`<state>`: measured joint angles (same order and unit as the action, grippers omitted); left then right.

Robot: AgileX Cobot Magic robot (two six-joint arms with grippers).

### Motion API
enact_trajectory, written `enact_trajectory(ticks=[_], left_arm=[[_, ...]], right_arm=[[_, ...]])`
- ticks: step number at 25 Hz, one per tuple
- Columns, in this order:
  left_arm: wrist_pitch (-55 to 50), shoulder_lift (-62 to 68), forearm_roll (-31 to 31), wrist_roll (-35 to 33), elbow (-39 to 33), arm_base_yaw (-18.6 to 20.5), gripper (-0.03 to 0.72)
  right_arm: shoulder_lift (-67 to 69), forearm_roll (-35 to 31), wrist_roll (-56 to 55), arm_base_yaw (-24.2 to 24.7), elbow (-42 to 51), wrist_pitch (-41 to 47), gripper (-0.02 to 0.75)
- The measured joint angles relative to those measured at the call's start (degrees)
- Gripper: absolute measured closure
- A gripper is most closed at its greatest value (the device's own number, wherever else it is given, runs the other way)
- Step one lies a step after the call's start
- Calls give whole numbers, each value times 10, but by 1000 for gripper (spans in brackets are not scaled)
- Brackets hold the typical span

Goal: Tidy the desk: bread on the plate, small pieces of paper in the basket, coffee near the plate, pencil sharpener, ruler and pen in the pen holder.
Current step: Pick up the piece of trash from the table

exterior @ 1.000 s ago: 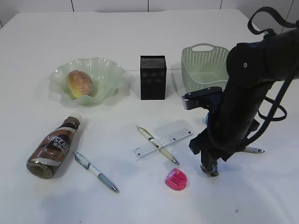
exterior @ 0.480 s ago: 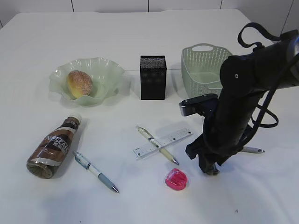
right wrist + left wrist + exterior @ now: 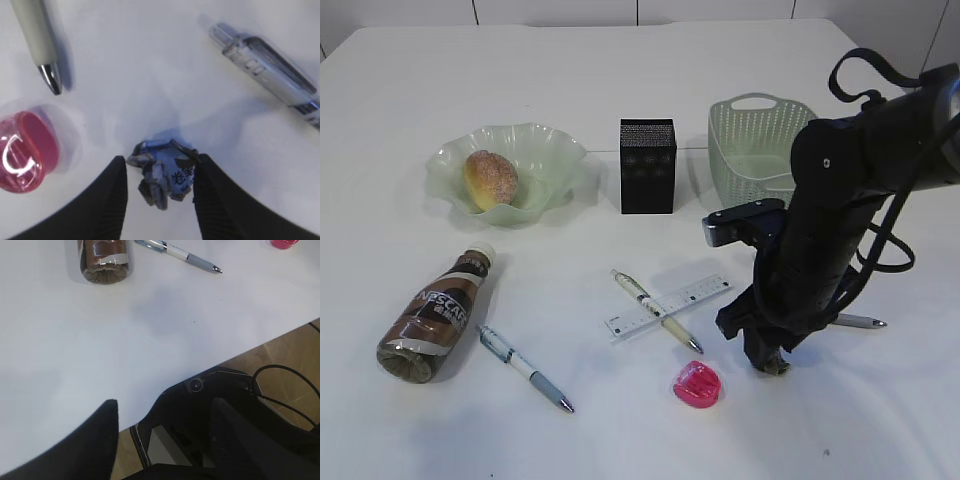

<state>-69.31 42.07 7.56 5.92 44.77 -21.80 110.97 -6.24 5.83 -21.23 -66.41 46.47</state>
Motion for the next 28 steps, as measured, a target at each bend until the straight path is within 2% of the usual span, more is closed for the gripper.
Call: enact_trajectory(ticks=[7, 12, 15, 16, 18, 22, 28], left_arm=[[0, 0, 0, 0, 0, 0, 285], [0, 0, 0, 0, 0, 0, 286], [0, 0, 0, 0, 0, 0, 286], [0, 0, 0, 0, 0, 0, 286], [0, 0, 0, 0, 0, 0, 286], [0, 0, 0, 0, 0, 0, 286], [0, 0, 0, 0, 0, 0, 286]], right_arm=[[2, 4, 0, 0, 0, 21, 386], [14, 4, 0, 0, 0, 25, 459], [14, 4, 0, 0, 0, 25, 476], [14, 4, 0, 0, 0, 25, 525], [14, 4, 0, 0, 0, 25, 561], [15, 5, 0, 0, 0, 23, 692], [15, 7, 1, 0, 0, 23, 721]])
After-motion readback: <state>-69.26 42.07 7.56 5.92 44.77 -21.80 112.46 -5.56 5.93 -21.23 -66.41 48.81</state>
